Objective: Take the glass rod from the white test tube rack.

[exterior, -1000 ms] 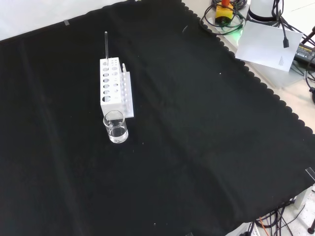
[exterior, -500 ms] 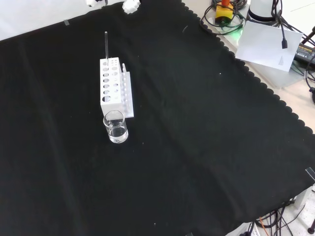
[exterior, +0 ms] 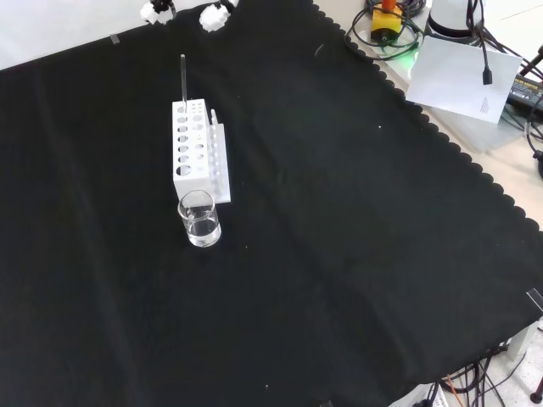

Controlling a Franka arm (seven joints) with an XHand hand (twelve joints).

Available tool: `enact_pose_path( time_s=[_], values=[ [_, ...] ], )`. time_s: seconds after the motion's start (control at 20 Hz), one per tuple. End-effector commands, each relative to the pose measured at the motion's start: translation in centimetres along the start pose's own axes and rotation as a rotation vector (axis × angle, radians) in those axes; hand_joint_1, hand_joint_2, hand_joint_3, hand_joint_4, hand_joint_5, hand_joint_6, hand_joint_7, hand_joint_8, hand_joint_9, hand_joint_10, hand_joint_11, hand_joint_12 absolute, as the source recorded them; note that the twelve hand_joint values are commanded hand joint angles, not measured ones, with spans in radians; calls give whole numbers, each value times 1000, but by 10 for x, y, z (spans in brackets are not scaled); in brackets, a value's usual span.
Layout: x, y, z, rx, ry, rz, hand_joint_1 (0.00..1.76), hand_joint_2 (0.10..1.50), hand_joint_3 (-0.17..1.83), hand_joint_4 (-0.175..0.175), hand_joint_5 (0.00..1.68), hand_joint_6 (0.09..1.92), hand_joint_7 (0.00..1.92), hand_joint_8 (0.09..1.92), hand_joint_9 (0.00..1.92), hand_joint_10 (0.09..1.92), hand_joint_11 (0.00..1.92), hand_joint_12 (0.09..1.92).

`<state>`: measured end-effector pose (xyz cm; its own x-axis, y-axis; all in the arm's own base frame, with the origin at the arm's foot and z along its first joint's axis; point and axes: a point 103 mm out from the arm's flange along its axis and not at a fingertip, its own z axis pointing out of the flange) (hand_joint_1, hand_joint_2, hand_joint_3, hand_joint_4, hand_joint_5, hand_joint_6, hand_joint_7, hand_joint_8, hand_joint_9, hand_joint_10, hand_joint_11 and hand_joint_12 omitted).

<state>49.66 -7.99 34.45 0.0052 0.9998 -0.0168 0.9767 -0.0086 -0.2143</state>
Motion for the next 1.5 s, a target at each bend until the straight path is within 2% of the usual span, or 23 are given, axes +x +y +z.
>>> enact_pose_path(
  time_s=[0.05, 0.4, 0.8, 1.15, 1.5],
  values=[
    [-6, 9, 14, 14, 3, 4, 583, 900, 603, -82, 332, 87, 524, 874, 768, 851, 285, 1410],
    [-13, 21, 33, 45, 20, -6, 541, 922, 602, -85, 350, 87, 560, 871, 885, 844, 457, 1379],
    [-26, 26, 49, 69, 38, 11, 507, 939, 594, -79, 387, 87, 608, 885, 970, 870, 508, 1367],
    [-22, 33, 64, 103, 19, 12, 502, 960, 563, -77, 454, 88, 749, 868, 1136, 869, 673, 1298],
    [-21, 43, 74, 109, 32, 0, 508, 969, 549, -80, 499, 168, 846, 883, 1208, 864, 757, 1277]
  ],
)
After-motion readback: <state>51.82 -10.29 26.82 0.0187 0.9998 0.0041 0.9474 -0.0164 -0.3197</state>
